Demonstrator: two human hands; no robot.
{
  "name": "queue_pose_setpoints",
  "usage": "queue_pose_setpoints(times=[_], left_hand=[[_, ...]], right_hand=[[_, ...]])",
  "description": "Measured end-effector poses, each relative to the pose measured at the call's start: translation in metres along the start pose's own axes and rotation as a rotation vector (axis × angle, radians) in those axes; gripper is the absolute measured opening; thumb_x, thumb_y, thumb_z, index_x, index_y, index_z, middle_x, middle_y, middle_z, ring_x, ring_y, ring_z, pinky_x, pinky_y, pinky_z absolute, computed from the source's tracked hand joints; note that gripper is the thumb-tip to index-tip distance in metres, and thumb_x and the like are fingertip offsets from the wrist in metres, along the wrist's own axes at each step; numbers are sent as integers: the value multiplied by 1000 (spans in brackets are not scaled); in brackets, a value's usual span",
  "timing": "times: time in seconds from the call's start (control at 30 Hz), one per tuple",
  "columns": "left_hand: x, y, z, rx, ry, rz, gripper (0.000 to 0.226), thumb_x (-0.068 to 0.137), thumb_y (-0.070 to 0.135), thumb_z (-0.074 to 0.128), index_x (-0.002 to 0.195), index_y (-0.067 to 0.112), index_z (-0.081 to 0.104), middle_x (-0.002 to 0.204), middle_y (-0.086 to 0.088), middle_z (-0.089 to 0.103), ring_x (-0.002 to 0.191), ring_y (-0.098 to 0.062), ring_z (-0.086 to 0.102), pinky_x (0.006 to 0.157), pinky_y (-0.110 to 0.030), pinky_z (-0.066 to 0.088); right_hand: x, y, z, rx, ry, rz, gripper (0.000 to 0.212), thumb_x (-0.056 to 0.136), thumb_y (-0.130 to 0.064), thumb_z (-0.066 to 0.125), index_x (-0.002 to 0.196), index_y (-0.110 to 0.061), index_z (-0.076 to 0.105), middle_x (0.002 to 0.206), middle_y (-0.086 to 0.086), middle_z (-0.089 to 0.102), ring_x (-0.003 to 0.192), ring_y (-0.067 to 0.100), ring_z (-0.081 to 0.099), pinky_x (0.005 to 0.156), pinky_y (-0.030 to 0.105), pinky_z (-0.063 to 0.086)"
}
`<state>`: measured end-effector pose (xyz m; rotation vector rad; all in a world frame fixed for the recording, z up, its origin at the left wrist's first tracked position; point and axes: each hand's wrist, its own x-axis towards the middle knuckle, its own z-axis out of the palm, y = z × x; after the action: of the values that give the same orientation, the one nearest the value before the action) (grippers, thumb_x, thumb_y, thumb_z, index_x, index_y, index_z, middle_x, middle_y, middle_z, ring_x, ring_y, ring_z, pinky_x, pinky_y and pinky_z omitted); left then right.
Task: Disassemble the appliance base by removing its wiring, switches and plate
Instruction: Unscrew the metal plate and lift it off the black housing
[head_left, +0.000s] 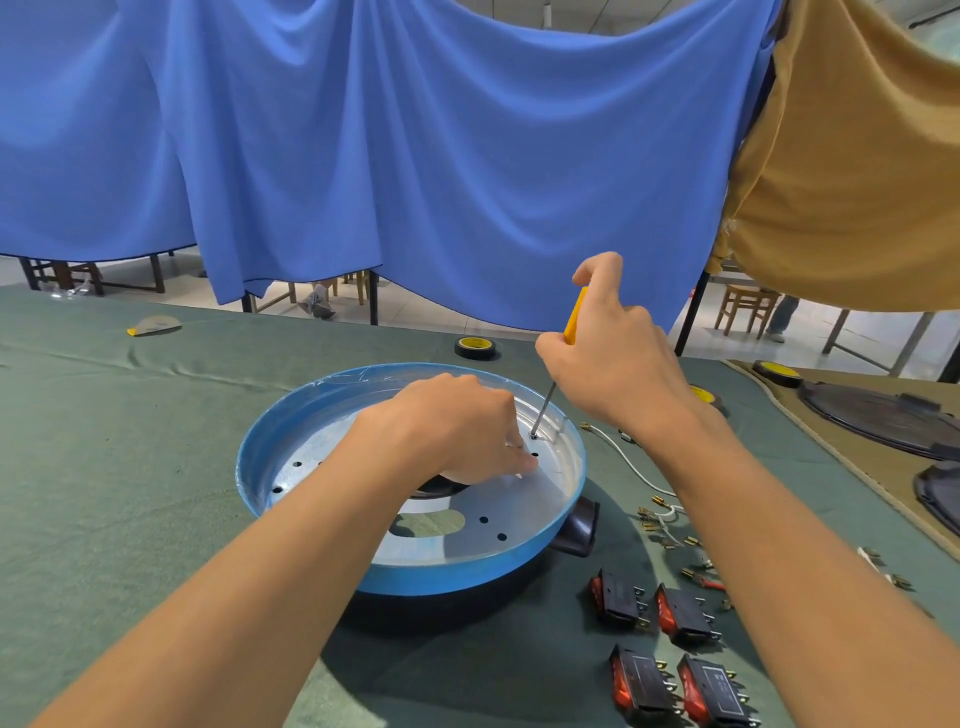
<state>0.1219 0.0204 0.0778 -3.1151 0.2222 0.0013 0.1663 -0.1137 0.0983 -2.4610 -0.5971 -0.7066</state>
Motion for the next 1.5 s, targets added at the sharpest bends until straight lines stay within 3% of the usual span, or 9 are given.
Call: queue_pose_setpoints(times=[0.07, 0.17, 0.3, 0.57, 0.7, 0.97, 1.13, 1.4, 1.5], left_hand=[[0, 1, 0, 6, -9, -2, 46, 92, 60, 47, 129, 37, 60, 127, 5, 61, 91, -14, 51, 73, -27, 40], [-1, 1, 0, 10, -8, -1, 46, 92, 60, 46, 129, 37, 60, 129, 6, 60, 94, -14, 51, 74, -28, 38], [-2, 2, -1, -1, -9, -2, 46, 92, 60, 47, 129, 36, 60, 127, 5, 61, 92, -14, 51, 73, -27, 39], [-3, 2, -2, 3, -7, -9, 45, 92, 60, 46, 127, 38, 61, 126, 5, 61, 93, -15, 51, 72, -28, 38], [-3, 3, -2, -1, -14, -8, 45, 92, 60, 46, 128, 37, 61, 127, 5, 61, 92, -15, 52, 71, -27, 38], [-4, 3, -3, 0, -9, -11, 45, 92, 59, 47, 129, 36, 61, 128, 5, 61, 91, -14, 48, 73, -28, 37], [-3, 2, -2, -11, -14, -6, 46, 92, 59, 47, 129, 35, 61, 126, 5, 62, 91, -14, 51, 71, -27, 38], [-2, 1, -1, -7, -5, -7, 46, 92, 61, 47, 128, 37, 61, 127, 5, 61, 92, -14, 50, 70, -26, 37], [-2, 1, -1, -2, -6, -6, 46, 92, 60, 46, 128, 37, 61, 125, 5, 61, 91, -14, 50, 68, -26, 36]], right_hand=[[-1, 2, 1, -59, 5, -30, 24, 94, -31, 46, 106, -22, 28, 72, 4, 50, 72, 35, 55, 66, 43, 46], [-1, 5, 3, -135, 88, -40, 28, 97, -44, 47, 102, -20, 32, 72, 6, 49, 72, 36, 51, 61, 38, 38], [1, 7, 1, -74, 51, -50, 16, 92, -26, 49, 97, -20, 35, 68, 4, 48, 68, 31, 49, 56, 35, 34], [1, 6, -1, -70, 27, 23, 30, 95, -46, 47, 97, -20, 34, 72, 4, 47, 73, 33, 50, 61, 37, 36], [1, 4, -2, -30, 0, 2, 17, 92, -26, 48, 97, -19, 34, 72, 7, 49, 72, 32, 50, 59, 37, 38], [0, 3, 0, -74, 25, 33, 33, 94, -47, 48, 99, -19, 33, 71, 3, 45, 71, 31, 49, 61, 37, 36], [2, 3, -2, -38, 16, 36, 21, 88, -28, 52, 97, -18, 36, 73, 5, 45, 66, 24, 46, 56, 35, 35], [1, 3, -1, -97, 38, 66, 33, 93, -48, 50, 97, -18, 37, 75, 3, 45, 77, 33, 50, 63, 39, 37], [2, 3, -2, -56, 35, 72, 20, 89, -30, 52, 97, -16, 40, 74, 4, 44, 73, 31, 48, 60, 36, 35]])
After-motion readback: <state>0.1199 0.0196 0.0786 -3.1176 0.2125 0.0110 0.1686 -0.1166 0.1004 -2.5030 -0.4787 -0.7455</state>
